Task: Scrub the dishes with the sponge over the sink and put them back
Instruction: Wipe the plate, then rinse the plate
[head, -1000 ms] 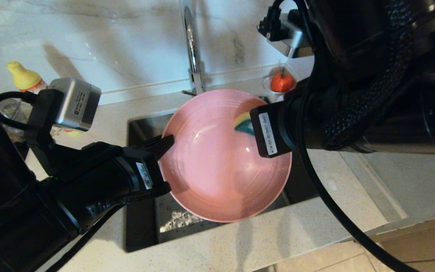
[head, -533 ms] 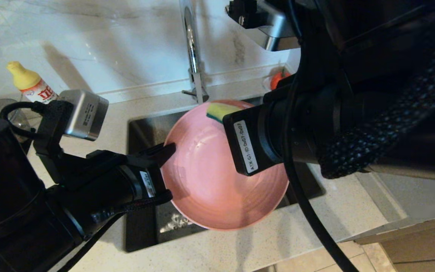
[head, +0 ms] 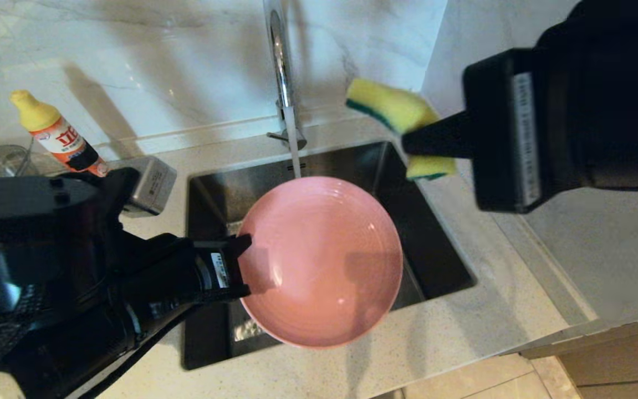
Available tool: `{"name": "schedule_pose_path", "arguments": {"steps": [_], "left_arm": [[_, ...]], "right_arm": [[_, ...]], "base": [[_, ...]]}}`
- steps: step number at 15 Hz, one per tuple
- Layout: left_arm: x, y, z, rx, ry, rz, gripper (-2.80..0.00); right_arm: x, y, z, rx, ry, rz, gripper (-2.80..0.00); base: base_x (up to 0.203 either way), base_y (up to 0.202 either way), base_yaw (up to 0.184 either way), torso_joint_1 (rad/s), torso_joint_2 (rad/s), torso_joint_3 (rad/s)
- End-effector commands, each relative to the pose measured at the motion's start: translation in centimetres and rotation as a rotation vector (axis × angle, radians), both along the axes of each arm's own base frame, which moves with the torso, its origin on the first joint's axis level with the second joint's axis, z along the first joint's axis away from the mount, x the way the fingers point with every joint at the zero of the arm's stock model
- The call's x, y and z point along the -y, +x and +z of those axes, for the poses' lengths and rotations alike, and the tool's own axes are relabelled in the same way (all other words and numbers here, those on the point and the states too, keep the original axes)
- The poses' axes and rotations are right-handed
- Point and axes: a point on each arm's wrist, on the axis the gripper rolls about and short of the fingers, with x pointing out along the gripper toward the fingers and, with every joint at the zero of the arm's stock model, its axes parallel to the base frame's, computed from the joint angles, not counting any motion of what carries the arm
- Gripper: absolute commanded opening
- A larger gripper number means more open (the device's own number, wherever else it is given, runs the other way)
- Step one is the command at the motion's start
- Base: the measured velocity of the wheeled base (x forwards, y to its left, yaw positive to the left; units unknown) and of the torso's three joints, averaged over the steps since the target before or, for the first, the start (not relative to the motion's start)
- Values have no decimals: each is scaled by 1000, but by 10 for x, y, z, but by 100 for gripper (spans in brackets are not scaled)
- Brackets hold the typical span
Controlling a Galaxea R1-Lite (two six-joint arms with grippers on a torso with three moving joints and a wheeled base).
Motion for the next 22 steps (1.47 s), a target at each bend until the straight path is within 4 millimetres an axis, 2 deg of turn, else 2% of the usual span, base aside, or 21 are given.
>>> {"name": "schedule_pose_path", "arguments": {"steps": [1,5,6,12,14,18,22], "left_arm": [[1,13,-12,-62,12,45,-280],[-6,41,-35,-194,15,156,-280],[-12,54,-38,-217,-9,200,-280],[-17,114,-29,-251,-205,263,-280],[-17,125,-25,-271,-260,200,-280],[-6,149,-35,-286,-261,198,-280],[0,157,-34,-293,-284,168,-280]], "right_arm": [[26,-4,11,16,41,-30,-280],[40,9,-2,-22,7,-62,-280],[40,11,-9,-42,-12,-48,-280],[46,12,-23,-94,-21,-73,-280],[48,10,-32,-106,-45,-71,-280],[51,8,-35,-101,-33,-69,-280],[50,9,-39,-110,-43,-69,-280]], "base": [[0,0,0,0,0,0],[0,0,0,0,0,0],[0,0,0,0,0,0],[0,0,0,0,0,0],[0,0,0,0,0,0],[0,0,0,0,0,0],[0,0,0,0,0,0]]}}
